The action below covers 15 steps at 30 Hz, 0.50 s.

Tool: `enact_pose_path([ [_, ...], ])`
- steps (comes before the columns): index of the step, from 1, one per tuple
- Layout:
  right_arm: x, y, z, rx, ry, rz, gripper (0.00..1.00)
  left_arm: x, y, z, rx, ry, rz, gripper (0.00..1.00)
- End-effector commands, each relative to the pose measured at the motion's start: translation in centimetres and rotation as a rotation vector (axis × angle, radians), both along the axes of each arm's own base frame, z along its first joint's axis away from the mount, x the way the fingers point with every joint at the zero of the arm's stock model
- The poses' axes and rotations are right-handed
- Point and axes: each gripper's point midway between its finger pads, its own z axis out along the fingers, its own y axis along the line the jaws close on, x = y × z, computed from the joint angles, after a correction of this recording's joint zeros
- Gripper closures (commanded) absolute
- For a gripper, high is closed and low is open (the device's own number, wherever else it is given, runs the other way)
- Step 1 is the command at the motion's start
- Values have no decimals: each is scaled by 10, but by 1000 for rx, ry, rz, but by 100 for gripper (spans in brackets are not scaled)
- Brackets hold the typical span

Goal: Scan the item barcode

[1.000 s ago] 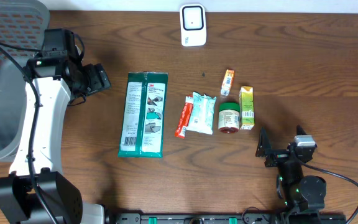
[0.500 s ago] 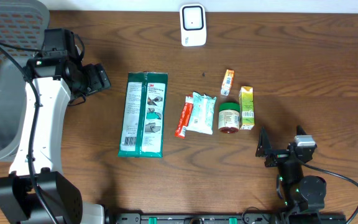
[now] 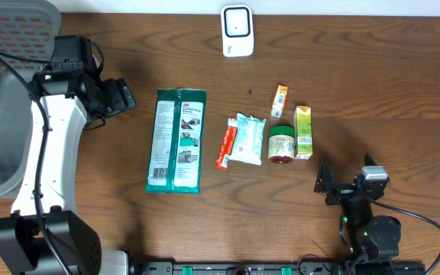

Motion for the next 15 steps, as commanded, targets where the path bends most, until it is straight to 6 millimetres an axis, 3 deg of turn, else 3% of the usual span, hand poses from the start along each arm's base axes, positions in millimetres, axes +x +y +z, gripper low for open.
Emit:
enact_pose_path([
  [1, 0, 2, -1, 12, 4, 6, 1, 1, 1, -1, 4, 2, -12, 8],
  [15, 0, 2, 2, 12, -7, 6, 1, 1, 1, -1, 4, 2, -12, 8],
])
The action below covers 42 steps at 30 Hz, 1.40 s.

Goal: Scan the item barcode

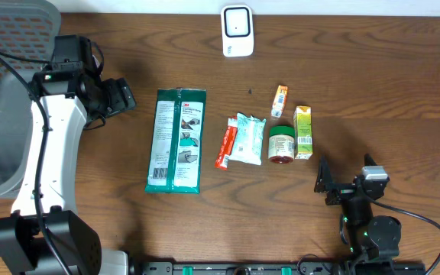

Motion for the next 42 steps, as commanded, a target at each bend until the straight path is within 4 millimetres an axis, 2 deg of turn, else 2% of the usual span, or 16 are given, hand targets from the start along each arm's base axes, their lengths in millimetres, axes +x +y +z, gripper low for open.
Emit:
enact_pose_path([
  [1, 0, 2, 0, 12, -2, 7, 1, 1, 1, -1, 4, 2, -12, 8],
  [12, -1, 10, -1, 16, 6, 53, 1, 1, 1, -1, 4, 2, -12, 8],
  [17, -4, 13, 7, 41, 8, 69, 1, 1, 1, -1, 4, 2, -12, 8],
  [22, -14, 8, 35, 44, 32, 49, 1, 1, 1, -1, 4, 2, -12, 8],
  [23, -17, 7, 45, 43, 35, 42, 1, 1, 1, -1, 4, 2, -12, 8],
  [24, -22, 4, 64, 41, 39, 29, 1, 1, 1, -1, 4, 2, -12, 8],
  [30, -28, 3, 129, 36, 113, 23, 1, 1, 1, -1, 4, 2, -12, 8],
  [32, -26, 3, 142, 32, 169, 22, 1, 1, 1, -1, 4, 2, -12, 8],
  [36, -19, 4, 158, 18, 368, 21, 1, 1, 1, -1, 4, 2, -12, 8],
  [42, -10, 5, 150, -14, 778, 11, 1, 1, 1, -1, 4, 2, -12, 8],
])
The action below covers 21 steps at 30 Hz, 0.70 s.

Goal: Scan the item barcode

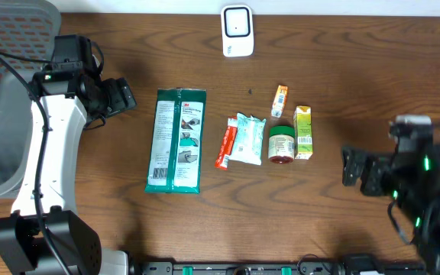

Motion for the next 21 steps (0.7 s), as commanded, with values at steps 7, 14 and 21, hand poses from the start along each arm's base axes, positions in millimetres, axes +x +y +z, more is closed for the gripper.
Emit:
enact_pose_path([
  [7, 51, 23, -18, 60, 305, 61, 1, 0, 1, -1, 2, 5, -9, 8],
  [14, 67, 51, -47, 183, 441, 148, 10, 0, 1, -1, 2, 5, -9, 8],
  [21, 73, 52, -64, 187, 508, 143, 37, 0, 1, -1, 2, 5, -9, 8],
])
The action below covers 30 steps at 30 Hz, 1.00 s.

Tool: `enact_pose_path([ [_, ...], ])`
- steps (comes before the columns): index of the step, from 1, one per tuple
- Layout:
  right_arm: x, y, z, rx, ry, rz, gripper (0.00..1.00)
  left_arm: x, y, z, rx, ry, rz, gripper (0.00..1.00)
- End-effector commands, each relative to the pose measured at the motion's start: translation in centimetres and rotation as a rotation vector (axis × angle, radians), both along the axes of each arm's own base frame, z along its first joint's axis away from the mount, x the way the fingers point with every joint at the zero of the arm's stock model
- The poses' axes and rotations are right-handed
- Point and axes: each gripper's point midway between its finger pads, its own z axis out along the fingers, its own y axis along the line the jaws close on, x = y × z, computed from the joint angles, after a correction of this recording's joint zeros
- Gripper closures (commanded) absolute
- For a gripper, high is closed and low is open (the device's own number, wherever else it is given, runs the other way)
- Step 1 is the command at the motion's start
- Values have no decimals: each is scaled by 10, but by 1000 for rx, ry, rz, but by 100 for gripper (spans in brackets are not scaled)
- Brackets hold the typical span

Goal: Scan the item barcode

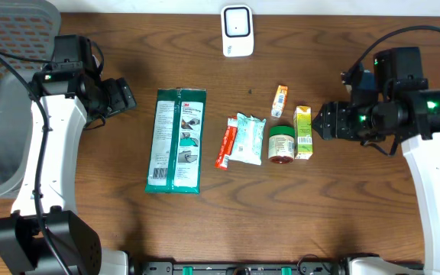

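Observation:
The white barcode scanner [237, 30] stands at the table's far edge. The items lie in the middle: a green wipes pack [176, 140], a red stick [224, 145], a pale teal packet [248, 138], a green jar with a red lid [282, 144], a small white-and-orange tube [279, 100] and a green carton [302, 131]. My right gripper [321, 122] hovers just right of the carton, pointing left at it, open and holding nothing. My left gripper [127, 98] hangs open left of the wipes pack, also holding nothing.
A grey mesh chair [6, 92] stands off the table's left side. The white left arm [48, 153] runs along the left edge, and the white right arm [434, 176] along the right. Bare wood [243, 214] lies in front of the items.
My right arm has moved from the lower right to the far right and reached left. Its gripper is now close beside the green carton. The left arm and the items have not moved.
At the two oldest moments my right arm sat folded at the near edge with its gripper pointing left, and the left arm was still. Then the right arm was raised at the right side. Now its gripper is next to the green carton.

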Motion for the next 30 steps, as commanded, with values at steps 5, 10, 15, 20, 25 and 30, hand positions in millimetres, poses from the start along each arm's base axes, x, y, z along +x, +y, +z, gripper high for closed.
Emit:
enact_pose_path([
  [5, 6, 5, -6, 17, 34, 5, 43, 0, 1, -1, 3, 5, -8, 8],
  [10, 9, 6, -17, 14, 70, 5, 36, 0, 1, -1, 3, 5, -8, 8],
  [15, 11, 6, -30, 10, 119, -6, 31, 0, 1, -1, 3, 5, -8, 8],
  [20, 13, 0, -44, -41, 158, -39, 29, 0, 1, -1, 3, 5, -8, 8],
  [25, 17, -4, -57, -115, 174, -65, 28, 0, 1, -1, 3, 5, -8, 8],
  [30, 25, 8, -77, -123, 165, -32, 25, 0, 1, -1, 3, 5, -8, 8],
])
